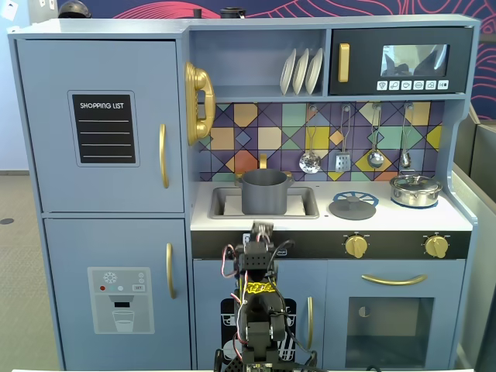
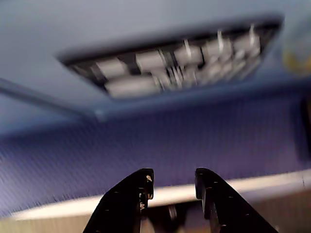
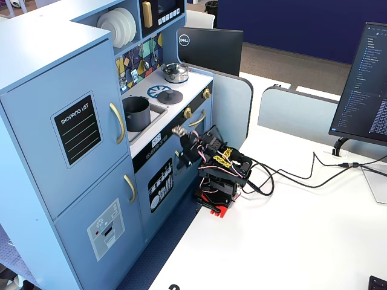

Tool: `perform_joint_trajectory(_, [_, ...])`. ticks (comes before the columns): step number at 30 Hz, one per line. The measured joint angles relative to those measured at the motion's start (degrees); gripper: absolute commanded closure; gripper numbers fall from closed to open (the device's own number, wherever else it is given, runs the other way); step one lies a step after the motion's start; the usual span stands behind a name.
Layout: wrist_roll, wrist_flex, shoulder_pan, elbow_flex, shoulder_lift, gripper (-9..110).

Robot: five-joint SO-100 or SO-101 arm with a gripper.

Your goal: Take off the lid from the gray recipient and place it on the counter

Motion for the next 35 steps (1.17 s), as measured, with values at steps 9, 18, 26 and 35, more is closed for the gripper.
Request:
perform_joint_trajectory(9, [-8.0, 2.5, 0.7, 9.7, 0.3, 98])
perform_joint_trajectory(18, [-7.0, 3.3, 1.2, 9.7, 0.9, 95])
perform_joint_trajectory(26, [-6.9, 3.3, 1.4, 9.7, 0.9, 94])
perform_joint_trajectory(35, [-6.9, 3.3, 1.4, 9.7, 0.9, 93])
